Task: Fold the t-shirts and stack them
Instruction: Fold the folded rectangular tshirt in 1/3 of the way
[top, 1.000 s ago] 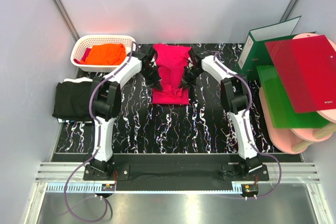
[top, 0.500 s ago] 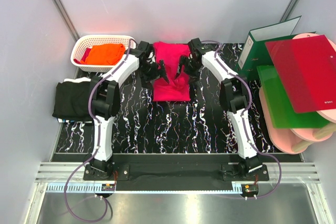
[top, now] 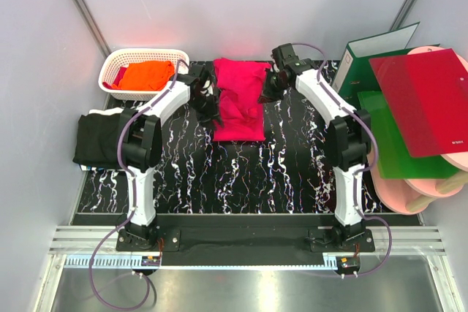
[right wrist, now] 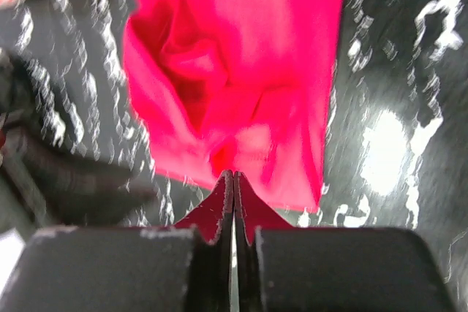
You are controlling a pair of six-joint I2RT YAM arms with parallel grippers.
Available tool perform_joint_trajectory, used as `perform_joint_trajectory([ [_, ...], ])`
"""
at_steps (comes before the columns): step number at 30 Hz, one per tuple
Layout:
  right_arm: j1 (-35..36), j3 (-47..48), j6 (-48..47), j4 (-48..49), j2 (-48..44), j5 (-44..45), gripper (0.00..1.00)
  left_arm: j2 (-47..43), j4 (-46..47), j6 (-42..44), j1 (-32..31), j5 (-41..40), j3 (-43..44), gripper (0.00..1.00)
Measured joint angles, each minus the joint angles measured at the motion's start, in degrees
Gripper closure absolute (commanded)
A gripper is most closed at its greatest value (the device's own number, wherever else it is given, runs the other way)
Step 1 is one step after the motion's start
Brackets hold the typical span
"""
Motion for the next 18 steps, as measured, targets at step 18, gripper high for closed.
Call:
perform_joint_trajectory([
  [18,-0.1,-9.2,-5.7,-4.6,8.9,-17.0,1.00,-1.2,0.4,2.4,0.0,-0.3,-5.3,1.00],
])
